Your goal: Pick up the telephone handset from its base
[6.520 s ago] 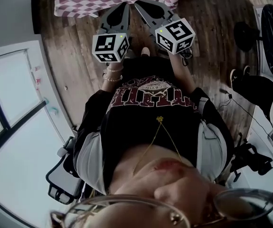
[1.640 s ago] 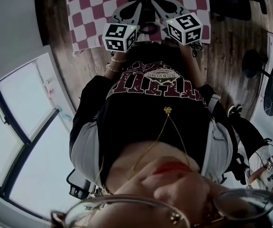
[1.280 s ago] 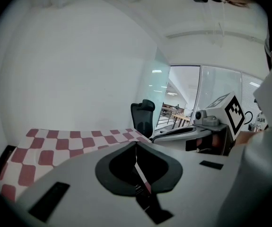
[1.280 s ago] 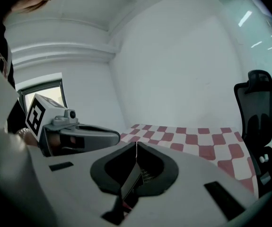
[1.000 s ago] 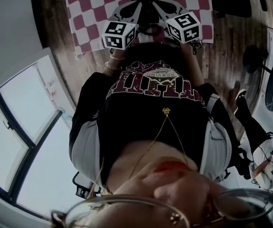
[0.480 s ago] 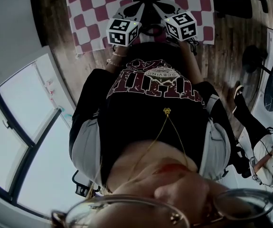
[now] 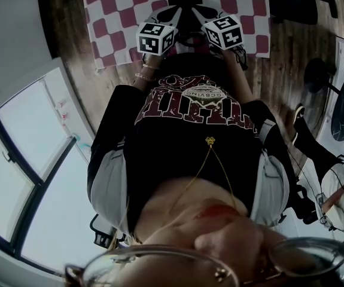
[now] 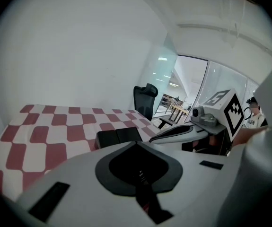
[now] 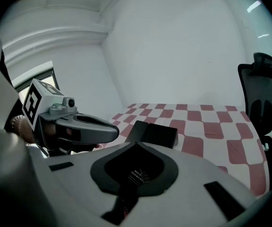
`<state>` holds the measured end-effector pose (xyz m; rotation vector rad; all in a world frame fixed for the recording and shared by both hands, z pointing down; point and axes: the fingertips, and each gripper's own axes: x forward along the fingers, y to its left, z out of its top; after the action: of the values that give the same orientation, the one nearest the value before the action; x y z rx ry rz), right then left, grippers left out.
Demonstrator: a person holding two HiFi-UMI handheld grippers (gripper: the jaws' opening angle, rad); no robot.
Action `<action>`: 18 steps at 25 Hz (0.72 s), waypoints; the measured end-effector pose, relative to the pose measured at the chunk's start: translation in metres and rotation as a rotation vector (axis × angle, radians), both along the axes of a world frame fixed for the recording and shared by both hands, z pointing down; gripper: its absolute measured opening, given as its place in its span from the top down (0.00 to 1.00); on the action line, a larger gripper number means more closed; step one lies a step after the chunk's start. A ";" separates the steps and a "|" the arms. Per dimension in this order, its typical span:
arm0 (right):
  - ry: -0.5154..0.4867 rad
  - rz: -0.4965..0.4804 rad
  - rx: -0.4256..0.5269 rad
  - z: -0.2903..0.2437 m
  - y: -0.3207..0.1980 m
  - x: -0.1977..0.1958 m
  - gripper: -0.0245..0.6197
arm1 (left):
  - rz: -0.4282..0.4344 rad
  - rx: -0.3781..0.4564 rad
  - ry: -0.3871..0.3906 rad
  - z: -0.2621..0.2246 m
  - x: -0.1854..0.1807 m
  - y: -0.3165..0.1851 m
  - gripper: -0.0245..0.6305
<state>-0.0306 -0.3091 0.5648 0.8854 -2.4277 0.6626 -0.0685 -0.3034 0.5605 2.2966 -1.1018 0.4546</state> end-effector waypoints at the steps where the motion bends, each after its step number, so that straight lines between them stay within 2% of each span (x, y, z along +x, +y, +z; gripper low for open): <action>1: 0.005 0.000 -0.006 0.003 0.000 0.000 0.93 | -0.001 -0.010 0.003 0.003 0.000 0.000 0.95; 18: 0.055 -0.021 -0.060 0.028 -0.003 -0.006 0.93 | 0.005 -0.109 -0.004 0.034 -0.013 -0.002 0.95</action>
<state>-0.0363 -0.3118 0.5931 0.8420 -2.3528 0.6911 -0.0812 -0.3051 0.5948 2.2052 -1.0471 0.5094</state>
